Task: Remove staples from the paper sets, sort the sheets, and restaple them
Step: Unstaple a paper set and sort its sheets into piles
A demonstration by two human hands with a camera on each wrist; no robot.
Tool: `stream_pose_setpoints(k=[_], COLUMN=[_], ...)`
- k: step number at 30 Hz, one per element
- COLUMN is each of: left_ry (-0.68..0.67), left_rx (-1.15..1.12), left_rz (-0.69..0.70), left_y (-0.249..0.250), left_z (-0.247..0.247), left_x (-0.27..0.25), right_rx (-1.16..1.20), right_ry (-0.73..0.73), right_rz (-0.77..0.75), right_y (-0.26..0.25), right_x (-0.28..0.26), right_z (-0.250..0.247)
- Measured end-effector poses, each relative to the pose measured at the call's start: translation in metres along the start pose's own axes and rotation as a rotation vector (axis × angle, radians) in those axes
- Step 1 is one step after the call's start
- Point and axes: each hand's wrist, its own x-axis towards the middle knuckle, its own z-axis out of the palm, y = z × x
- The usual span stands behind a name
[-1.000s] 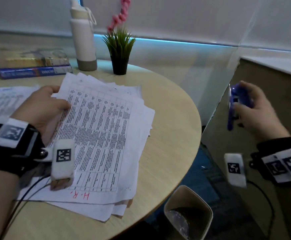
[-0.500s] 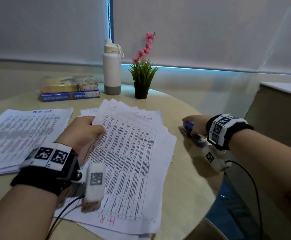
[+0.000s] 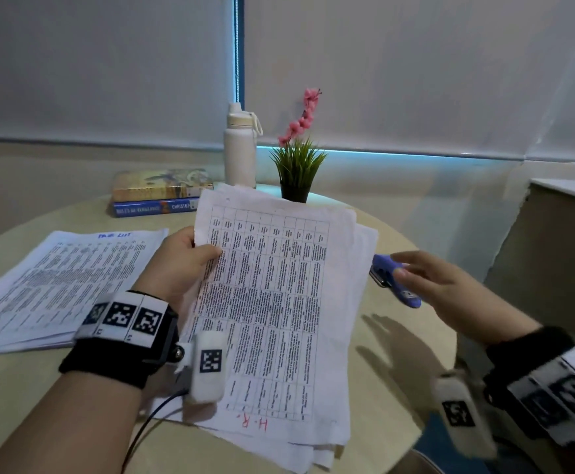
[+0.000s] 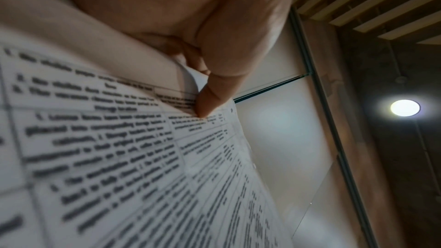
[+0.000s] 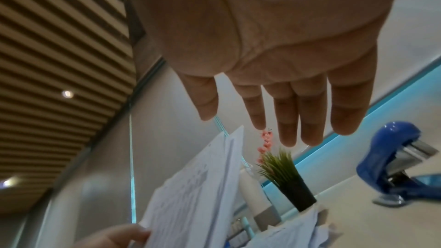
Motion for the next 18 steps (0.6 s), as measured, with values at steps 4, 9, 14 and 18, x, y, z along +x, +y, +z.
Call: stream_pose_setpoints(k=[4,9,14,18], left_ry=[0.042,0.134,0.150,0.141], left_rx=[-0.109,-0.469,-0.704,-0.709], left_rz=[-0.001,0.050,0.066,0.055], left_y=[0.012,0.030,0.044,0.038], left_z=[-0.001,-0.004,0.021,0.037], left_x=[-0.007,-0.008,-0.026,-0.040], right_rx=[0.224,0.459,0.718,0.967], right_ry=[-0.037,-0.198,-0.166,0.039], right_rz=[0.075,0.242,0.180,0.035], right_y=[0.001,0.012,-0.017,-0.032], right_x=[-0.046,-0.070,-0.064,-0.045], right_z=[0.001,0.009,0.058,0.079])
